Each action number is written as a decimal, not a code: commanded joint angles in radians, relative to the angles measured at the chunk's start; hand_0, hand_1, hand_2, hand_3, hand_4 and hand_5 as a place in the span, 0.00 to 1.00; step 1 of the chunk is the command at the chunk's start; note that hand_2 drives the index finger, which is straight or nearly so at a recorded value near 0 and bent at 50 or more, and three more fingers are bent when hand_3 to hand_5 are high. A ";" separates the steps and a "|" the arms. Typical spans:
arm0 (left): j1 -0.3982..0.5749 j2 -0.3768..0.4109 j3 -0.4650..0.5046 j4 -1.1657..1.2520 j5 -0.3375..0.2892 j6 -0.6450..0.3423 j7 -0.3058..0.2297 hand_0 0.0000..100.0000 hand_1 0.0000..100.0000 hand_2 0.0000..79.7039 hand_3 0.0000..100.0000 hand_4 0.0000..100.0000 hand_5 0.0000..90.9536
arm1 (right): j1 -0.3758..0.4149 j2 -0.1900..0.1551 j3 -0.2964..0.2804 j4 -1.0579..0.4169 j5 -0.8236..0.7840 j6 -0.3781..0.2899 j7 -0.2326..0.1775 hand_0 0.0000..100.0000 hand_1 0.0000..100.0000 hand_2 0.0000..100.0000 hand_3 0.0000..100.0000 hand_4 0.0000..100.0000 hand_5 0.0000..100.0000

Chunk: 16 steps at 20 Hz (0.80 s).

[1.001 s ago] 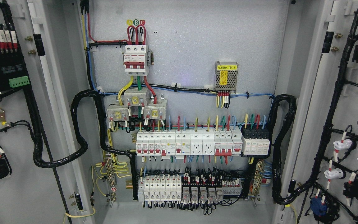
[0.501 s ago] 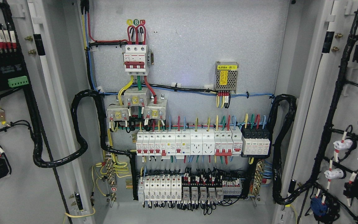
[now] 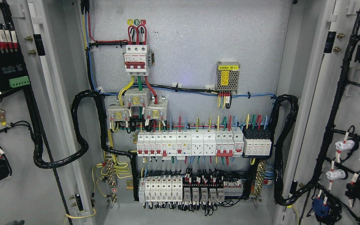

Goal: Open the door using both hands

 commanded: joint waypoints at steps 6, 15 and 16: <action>0.025 -0.254 -0.464 -0.197 -0.309 -0.052 0.580 0.29 0.00 0.03 0.03 0.03 0.00 | -0.024 0.107 0.155 -0.013 0.034 0.004 -0.028 0.22 0.00 0.00 0.00 0.00 0.00; 0.122 -0.254 -0.734 -0.191 -0.352 -0.144 0.661 0.29 0.00 0.04 0.03 0.03 0.00 | 0.001 0.064 0.158 -0.056 0.032 -0.006 -0.034 0.22 0.00 0.00 0.00 0.00 0.00; 0.129 -0.252 -0.733 -0.191 -0.352 -0.144 0.661 0.29 0.00 0.04 0.03 0.03 0.00 | 0.002 0.064 0.160 -0.061 0.032 -0.005 -0.034 0.22 0.00 0.00 0.00 0.00 0.00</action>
